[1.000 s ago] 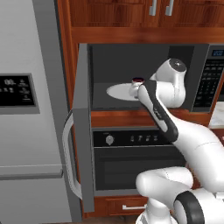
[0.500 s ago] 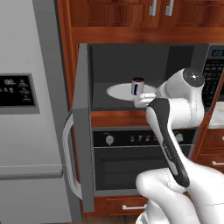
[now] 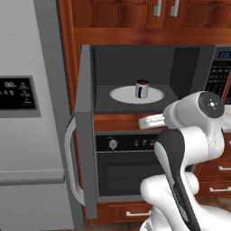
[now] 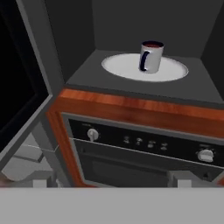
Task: Place the microwavable item in the microwave. Then, close the microwave door and press the start button.
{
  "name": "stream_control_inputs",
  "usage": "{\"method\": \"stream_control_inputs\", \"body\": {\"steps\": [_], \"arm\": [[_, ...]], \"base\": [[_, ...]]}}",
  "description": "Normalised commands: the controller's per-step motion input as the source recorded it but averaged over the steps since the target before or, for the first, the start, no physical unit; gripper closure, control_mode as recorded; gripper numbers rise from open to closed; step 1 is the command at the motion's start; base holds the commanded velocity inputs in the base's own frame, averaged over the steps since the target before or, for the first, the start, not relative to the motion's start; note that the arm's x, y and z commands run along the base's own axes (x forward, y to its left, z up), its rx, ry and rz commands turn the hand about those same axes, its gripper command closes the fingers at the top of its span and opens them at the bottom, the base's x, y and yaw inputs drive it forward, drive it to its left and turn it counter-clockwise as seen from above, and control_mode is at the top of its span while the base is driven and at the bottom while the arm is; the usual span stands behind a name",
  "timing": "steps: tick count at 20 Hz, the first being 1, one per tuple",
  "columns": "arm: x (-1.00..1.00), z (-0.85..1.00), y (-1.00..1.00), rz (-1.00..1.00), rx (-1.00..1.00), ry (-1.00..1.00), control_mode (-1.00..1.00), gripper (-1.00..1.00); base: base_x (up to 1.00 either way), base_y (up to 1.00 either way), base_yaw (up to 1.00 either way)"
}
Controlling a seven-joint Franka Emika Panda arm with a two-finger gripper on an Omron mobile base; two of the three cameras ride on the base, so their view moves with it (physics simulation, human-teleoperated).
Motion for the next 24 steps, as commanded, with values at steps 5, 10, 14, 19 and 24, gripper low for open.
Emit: {"method": "stream_control_inputs", "body": {"steps": [5, 10, 14, 19, 24], "arm": [[-0.46, 0.06, 0.18, 0.00, -0.03, -0.06, -1.00, -1.00], [-1.00, 0.35, 0.49, 0.05, -0.17, -0.27, -1.00, -1.00], [-1.00, 0.32, 0.33, 0.09, -0.20, -0.37, -1.00, -1.00], [-1.00, 0.27, 0.14, 0.14, -0.21, -0.38, -1.00, -1.00], [-1.00, 0.05, 0.32, 0.17, -0.24, -0.26, -1.00, -1.00]], "base": [[0.00, 0.00, 0.00], [0.00, 0.00, 0.00], [0.00, 0.00, 0.00], [0.00, 0.00, 0.00], [0.00, 0.00, 0.00]]}}
